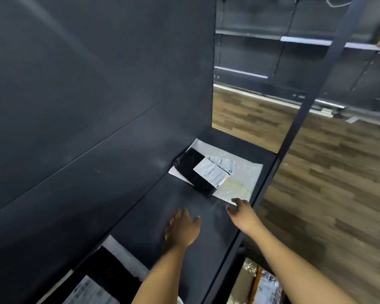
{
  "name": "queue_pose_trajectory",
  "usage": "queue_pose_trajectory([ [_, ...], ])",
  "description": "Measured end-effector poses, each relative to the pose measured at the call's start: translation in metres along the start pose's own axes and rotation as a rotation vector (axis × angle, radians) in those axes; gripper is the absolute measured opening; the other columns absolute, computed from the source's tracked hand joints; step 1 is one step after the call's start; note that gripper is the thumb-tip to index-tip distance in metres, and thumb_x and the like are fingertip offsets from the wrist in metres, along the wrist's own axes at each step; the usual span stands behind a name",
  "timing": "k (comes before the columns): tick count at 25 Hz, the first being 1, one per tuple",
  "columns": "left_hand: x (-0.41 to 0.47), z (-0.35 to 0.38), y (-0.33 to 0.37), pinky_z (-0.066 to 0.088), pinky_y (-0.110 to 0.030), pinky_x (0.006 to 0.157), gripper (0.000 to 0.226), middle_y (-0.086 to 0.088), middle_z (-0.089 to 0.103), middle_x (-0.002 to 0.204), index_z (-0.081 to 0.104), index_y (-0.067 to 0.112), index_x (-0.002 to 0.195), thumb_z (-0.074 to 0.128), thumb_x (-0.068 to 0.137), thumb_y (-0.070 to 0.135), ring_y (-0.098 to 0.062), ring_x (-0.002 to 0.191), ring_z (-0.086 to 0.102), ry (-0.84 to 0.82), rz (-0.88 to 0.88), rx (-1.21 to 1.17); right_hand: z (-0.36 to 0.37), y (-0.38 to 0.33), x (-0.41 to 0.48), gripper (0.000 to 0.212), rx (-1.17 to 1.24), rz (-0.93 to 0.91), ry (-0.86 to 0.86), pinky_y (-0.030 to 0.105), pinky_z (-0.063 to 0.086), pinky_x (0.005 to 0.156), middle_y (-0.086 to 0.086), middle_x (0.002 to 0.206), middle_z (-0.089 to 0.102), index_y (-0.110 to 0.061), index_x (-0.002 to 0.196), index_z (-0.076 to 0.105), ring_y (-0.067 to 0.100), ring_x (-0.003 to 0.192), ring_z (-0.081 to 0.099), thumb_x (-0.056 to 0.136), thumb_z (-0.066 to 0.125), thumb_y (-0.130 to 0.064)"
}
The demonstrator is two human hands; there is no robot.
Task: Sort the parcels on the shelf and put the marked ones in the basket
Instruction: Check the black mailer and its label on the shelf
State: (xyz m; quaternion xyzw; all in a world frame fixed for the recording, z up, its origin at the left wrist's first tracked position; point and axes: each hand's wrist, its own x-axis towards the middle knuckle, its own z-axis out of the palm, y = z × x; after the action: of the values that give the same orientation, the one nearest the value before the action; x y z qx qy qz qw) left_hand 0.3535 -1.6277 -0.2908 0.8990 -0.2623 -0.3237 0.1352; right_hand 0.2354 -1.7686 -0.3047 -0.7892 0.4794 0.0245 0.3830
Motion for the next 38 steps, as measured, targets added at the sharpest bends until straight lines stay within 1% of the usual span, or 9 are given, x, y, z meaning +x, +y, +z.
queue_pose_trajectory([
  [3, 0.035, 0.005, 0.007, 0.019, -0.036, 0.116, 0.062, -0.009, 0.019, 0.158, 0.023, 0.012, 0.149, 0.038, 0.097, 0.042, -0.025, 0.144, 0.021, 0.010, 0.028, 0.033, -0.001, 0.001, 0.036, 0.046, 0.104, 0.033, 0.025, 0.027, 0.038, 0.091, 0.015, 0.140, 0.040, -0.009, 0.138, 0.042, 0.031, 0.118, 0.052, 0.097, 0.044, -0.030],
  [6, 0.057, 0.008, 0.011, 0.022, -0.035, 0.114, 0.056, -0.009, 0.028, 0.154, 0.030, 0.015, 0.147, 0.039, 0.097, 0.038, -0.026, 0.141, 0.027, 0.020, 0.084, 0.053, -0.005, -0.001, 0.068, 0.046, 0.167, 0.097, 0.031, 0.029, 0.035, 0.098, 0.017, 0.142, 0.039, -0.007, 0.138, 0.041, 0.031, 0.125, 0.047, 0.097, 0.045, -0.027],
  [15, 0.087, 0.016, 0.005, 0.016, -0.037, 0.117, 0.061, -0.011, 0.013, 0.160, 0.019, 0.019, 0.151, 0.039, 0.096, 0.036, -0.028, 0.145, 0.017, -0.043, 0.052, 0.084, 0.004, -0.027, 0.144, 0.060, 0.166, 0.134, 0.047, 0.046, 0.036, 0.106, 0.015, 0.139, 0.041, -0.014, 0.142, 0.036, 0.036, 0.128, 0.040, 0.087, 0.059, -0.022],
  [20, 0.088, 0.005, -0.016, 0.017, -0.039, 0.117, 0.061, -0.010, 0.010, 0.160, 0.017, 0.018, 0.151, 0.037, 0.097, 0.037, -0.025, 0.146, 0.013, -0.049, -0.018, 0.106, 0.021, -0.039, 0.151, 0.035, 0.238, 0.098, 0.152, 0.036, 0.046, 0.093, 0.017, 0.119, 0.061, -0.008, 0.119, 0.061, 0.032, 0.110, 0.057, 0.084, 0.062, -0.012],
  [22, 0.085, -0.002, -0.021, 0.018, -0.040, 0.117, 0.060, -0.007, 0.012, 0.160, 0.018, 0.018, 0.151, 0.037, 0.097, 0.037, -0.023, 0.146, 0.013, -0.031, -0.036, 0.100, 0.021, -0.042, 0.148, 0.022, 0.337, 0.083, 0.087, 0.037, 0.051, 0.085, 0.014, 0.106, 0.068, -0.011, 0.102, 0.067, 0.029, 0.096, 0.063, 0.084, 0.058, -0.005],
  [25, 0.077, -0.014, -0.027, 0.020, -0.044, 0.115, 0.059, -0.004, 0.013, 0.160, 0.018, 0.019, 0.151, 0.036, 0.098, 0.040, -0.023, 0.146, 0.014, -0.012, -0.064, 0.077, 0.011, -0.050, 0.138, 0.017, 0.710, 0.133, -0.062, 0.036, 0.054, 0.074, 0.014, 0.095, 0.067, -0.013, 0.083, 0.059, 0.028, 0.088, 0.064, 0.088, 0.055, 0.002],
  [30, 0.054, -0.045, -0.037, 0.020, -0.049, 0.114, 0.073, -0.001, 0.003, 0.161, 0.006, 0.025, 0.152, 0.046, 0.094, 0.043, -0.027, 0.147, 0.010, 0.044, -0.072, 0.049, -0.015, -0.057, 0.108, 0.012, 0.993, 0.091, -0.236, 0.024, 0.047, 0.060, 0.009, 0.083, 0.067, -0.011, 0.087, 0.056, 0.017, 0.070, 0.062, 0.089, 0.056, 0.001],
  [34, 0.021, -0.075, -0.047, 0.022, -0.043, 0.115, 0.096, 0.000, -0.004, 0.161, -0.009, 0.037, 0.149, 0.063, 0.086, 0.033, -0.025, 0.147, 0.009, 0.327, 0.057, 0.114, -0.030, -0.083, 0.077, 0.013, 1.020, 0.021, -0.399, 0.023, 0.050, 0.053, 0.006, 0.074, 0.071, -0.012, 0.085, 0.056, 0.015, 0.063, 0.062, 0.086, 0.060, 0.001],
  [38, -0.023, -0.099, -0.062, 0.003, -0.038, 0.119, 0.092, 0.000, -0.014, 0.160, -0.013, 0.045, 0.145, 0.054, 0.087, 0.021, -0.023, 0.148, -0.011, 0.586, 0.156, 0.293, -0.033, -0.125, 0.030, 0.014, 0.914, -0.131, -0.660, 0.023, 0.052, 0.058, 0.007, 0.082, 0.071, -0.015, 0.082, 0.062, 0.014, 0.067, 0.064, 0.083, 0.065, -0.002],
])
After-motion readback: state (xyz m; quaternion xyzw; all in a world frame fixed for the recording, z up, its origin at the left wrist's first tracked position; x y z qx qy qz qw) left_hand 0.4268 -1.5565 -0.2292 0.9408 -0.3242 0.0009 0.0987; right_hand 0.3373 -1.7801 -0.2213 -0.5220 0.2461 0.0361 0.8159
